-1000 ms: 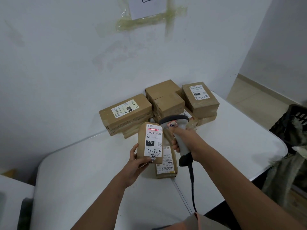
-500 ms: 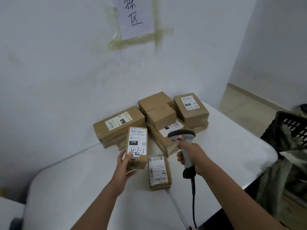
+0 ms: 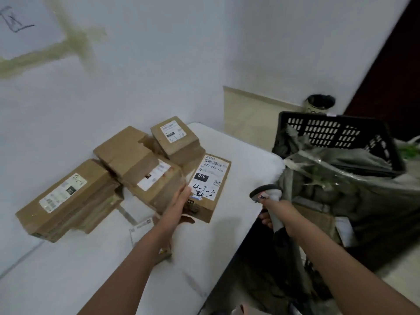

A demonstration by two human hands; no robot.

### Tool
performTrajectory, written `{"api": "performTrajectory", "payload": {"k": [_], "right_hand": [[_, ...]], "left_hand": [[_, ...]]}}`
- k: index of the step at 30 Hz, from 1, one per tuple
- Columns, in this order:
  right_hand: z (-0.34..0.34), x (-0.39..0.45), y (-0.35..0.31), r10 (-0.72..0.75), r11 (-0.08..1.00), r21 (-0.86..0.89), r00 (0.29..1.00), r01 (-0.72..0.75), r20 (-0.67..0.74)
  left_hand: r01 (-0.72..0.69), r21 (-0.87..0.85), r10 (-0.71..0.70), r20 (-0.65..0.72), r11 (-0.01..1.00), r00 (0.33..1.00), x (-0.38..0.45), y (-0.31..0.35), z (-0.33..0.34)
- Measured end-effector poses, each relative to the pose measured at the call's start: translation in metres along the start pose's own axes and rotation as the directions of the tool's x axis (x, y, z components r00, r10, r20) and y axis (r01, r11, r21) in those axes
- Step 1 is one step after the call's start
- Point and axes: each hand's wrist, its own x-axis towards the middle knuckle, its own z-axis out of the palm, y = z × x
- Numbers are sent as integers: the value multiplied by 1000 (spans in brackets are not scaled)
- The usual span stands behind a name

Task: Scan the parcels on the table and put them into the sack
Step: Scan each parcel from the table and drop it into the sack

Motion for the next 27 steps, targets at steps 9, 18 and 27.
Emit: {"api": "performTrajectory", "payload": {"k": [9, 18, 27], "right_hand": [[-239, 69, 121, 293, 933, 310, 889, -185, -353], [-319, 48, 102, 277, 953, 229, 874, -197, -400], [-371, 45, 106, 249, 963, 193, 896, -188, -367]], "left_hand": [[247, 222, -323, 445, 943, 835, 24, -6, 194], [344, 484, -583, 534, 804, 612, 36, -46, 344], [562, 425, -704, 448, 710, 551, 68, -73, 463]]}}
